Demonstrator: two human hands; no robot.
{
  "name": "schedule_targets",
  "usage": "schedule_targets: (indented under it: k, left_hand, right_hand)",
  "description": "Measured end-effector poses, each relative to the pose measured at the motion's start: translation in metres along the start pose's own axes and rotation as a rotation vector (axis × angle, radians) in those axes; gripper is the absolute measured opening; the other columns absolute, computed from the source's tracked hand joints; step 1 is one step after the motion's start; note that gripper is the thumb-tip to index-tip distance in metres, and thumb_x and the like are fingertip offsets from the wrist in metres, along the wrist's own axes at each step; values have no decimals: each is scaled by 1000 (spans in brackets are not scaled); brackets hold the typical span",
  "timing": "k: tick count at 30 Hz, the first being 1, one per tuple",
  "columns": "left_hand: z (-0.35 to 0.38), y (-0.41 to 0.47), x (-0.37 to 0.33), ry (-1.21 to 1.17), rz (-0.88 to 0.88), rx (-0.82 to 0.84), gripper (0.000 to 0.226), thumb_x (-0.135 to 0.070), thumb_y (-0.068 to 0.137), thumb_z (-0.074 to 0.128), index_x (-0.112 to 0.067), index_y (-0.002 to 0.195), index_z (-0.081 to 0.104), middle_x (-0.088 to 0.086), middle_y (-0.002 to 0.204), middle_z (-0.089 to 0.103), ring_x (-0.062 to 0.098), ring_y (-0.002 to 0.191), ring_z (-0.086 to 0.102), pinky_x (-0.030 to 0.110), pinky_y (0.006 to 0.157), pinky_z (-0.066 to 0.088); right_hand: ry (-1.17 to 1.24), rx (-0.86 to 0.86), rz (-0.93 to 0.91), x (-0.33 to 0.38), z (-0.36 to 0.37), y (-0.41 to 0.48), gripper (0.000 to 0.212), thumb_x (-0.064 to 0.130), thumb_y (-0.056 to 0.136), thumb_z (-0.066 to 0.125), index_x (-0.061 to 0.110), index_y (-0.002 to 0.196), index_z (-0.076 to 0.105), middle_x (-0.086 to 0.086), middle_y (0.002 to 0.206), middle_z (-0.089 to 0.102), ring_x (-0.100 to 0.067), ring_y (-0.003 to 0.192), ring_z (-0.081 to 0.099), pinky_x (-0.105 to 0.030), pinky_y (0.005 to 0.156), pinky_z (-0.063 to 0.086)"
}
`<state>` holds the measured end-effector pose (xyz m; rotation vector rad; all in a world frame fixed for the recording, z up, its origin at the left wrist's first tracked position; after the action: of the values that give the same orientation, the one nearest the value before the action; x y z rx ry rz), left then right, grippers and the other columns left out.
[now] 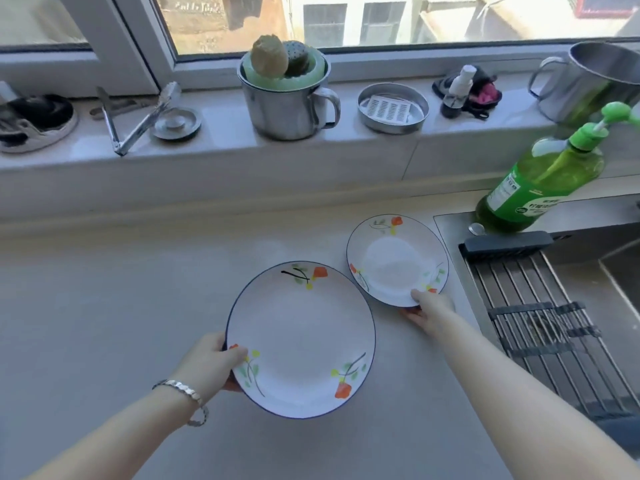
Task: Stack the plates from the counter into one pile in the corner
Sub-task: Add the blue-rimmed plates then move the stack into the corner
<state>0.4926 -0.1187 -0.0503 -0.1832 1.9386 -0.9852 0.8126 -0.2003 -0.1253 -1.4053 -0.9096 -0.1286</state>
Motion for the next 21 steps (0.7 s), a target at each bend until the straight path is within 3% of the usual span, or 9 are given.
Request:
schedule_targets:
  k: [4, 6, 8, 10, 14, 17, 21]
  left_hand:
    - [-25, 2, 16, -79, -38, -38, 26, 7, 90, 44, -5, 72, 59, -2, 42, 67, 11, 38, 65, 21, 35, 50]
    - [-38, -2, 23, -106, -45, -50, 24, 6, 91, 44, -5, 74, 59, -1, 44, 68, 13, 39, 66, 21, 36, 51]
    - [-55, -12, 29, -122, -31, -65, 24, 5, 91, 45, -4, 75, 60, 0, 46, 69, 14, 41, 67, 22, 37, 51]
    - [-76, -25, 34, -131, -2, -97, 22, 5, 91, 45, -3, 76, 60, 0, 46, 69, 14, 41, 67, 22, 37, 51]
    - [-135, -58, 46, -133, 77, -226, 16, 3, 88, 49, 0, 78, 61, 1, 47, 69, 17, 42, 67, 25, 39, 52]
    - [-186, -90, 58, -186, 135, -309, 17, 5, 88, 48, -2, 77, 60, 3, 49, 68, 15, 41, 66, 25, 37, 52]
    - [-266, -136, 85, -280, 210, -384, 19, 5, 89, 47, -3, 78, 60, 2, 47, 69, 15, 41, 66, 23, 36, 51]
  right_hand:
    - [84, 41, -21, -6, -3, -14, 42, -9, 88, 47, -3, 130, 45, -21, 127, 56, -38, 114, 55, -46, 92, 48]
    - [170, 99, 5, -9, -1, -30, 41, -9, 90, 46, -3, 130, 44, -18, 108, 60, -33, 95, 61, -43, 93, 47]
    - [221, 169, 12, -12, 5, -53, 33, -8, 90, 46, 0, 123, 48, -12, 88, 59, -26, 67, 66, -32, 80, 55]
    - [209, 239, 15, -15, 12, -77, 20, -5, 90, 49, 3, 107, 53, -10, 82, 64, -19, 49, 69, -25, 58, 58]
    - [198, 419, 17, -21, 45, -135, 8, 0, 90, 52, 6, 89, 56, -4, 64, 73, -17, 50, 70, -22, 47, 57]
    - [146, 538, -19, -32, 88, -184, 7, 1, 90, 52, 6, 87, 55, -2, 74, 71, -13, 52, 70, -19, 46, 55]
    - [88, 660, -59, -62, 153, -246, 14, 1, 90, 52, 7, 103, 50, 0, 87, 64, -14, 66, 71, -18, 49, 55]
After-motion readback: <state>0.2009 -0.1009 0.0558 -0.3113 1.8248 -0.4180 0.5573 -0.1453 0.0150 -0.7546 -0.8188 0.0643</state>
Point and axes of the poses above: each hand's wrist, its own y-axis towards the middle knuckle, its own z-axis out of the palm, x = y × z, the point moved 1 cm from there along y, towards the middle knuckle
